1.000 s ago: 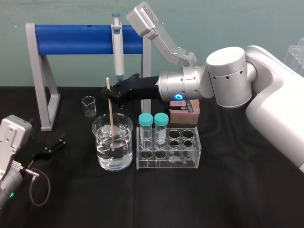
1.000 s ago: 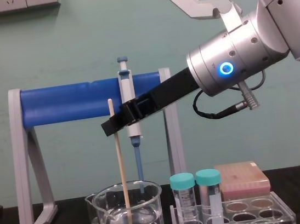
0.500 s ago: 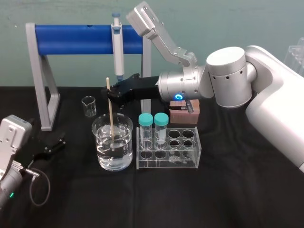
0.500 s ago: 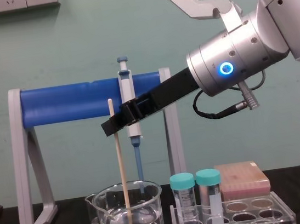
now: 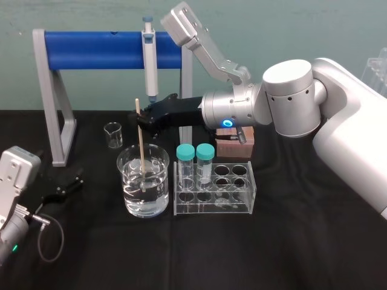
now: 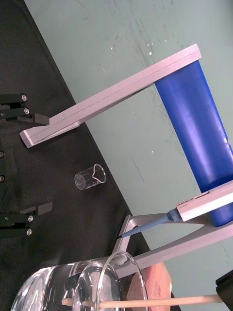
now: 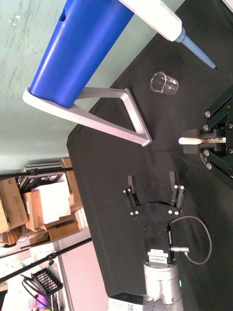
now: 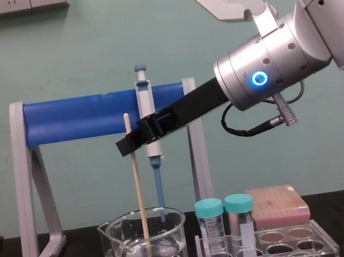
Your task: Hold the thermometer with one hand and immerse one end into the beaker, then reinsert it into the test tube rack.
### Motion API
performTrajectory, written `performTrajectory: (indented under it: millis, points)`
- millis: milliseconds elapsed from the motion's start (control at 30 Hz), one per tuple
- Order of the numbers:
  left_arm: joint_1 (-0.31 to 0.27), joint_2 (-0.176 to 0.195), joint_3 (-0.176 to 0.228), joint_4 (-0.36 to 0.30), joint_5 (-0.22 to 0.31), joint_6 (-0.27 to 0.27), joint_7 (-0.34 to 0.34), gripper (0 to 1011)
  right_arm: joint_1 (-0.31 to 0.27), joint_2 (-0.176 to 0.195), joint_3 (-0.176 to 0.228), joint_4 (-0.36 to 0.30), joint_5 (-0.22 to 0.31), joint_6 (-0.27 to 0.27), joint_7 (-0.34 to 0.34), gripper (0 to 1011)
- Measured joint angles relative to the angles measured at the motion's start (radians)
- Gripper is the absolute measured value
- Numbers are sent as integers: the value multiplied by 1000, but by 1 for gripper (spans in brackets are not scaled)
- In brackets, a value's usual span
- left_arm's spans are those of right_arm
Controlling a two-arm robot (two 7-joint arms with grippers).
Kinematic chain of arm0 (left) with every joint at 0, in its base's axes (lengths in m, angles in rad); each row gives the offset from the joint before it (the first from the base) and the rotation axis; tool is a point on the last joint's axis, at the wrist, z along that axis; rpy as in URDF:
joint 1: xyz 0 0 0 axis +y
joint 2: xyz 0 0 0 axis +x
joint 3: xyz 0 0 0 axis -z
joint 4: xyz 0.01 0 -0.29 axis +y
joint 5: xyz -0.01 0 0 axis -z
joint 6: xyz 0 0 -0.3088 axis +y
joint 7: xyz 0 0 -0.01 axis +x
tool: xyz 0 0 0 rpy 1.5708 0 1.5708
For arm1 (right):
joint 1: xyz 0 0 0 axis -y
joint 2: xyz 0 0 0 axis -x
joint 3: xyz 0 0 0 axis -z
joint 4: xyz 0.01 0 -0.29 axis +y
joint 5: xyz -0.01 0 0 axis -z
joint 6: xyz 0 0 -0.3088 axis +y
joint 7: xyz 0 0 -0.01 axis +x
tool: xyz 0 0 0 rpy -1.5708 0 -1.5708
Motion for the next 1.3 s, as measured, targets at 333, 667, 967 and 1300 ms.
performTrajectory:
  millis: [333,667,967,1300]
  points:
    - [0,0,0,0,0,0,0,1004,0,0,0,0,0,0,0,48]
    - [0,0,0,0,0,0,0,1004,0,0,0,0,0,0,0,48]
    - [0,0,0,0,0,0,0,1004,-8,7,7,-18,-5,-3,5,48]
    - [0,0,0,0,0,0,0,1004,-10,21,18,-39,-9,3,12,48]
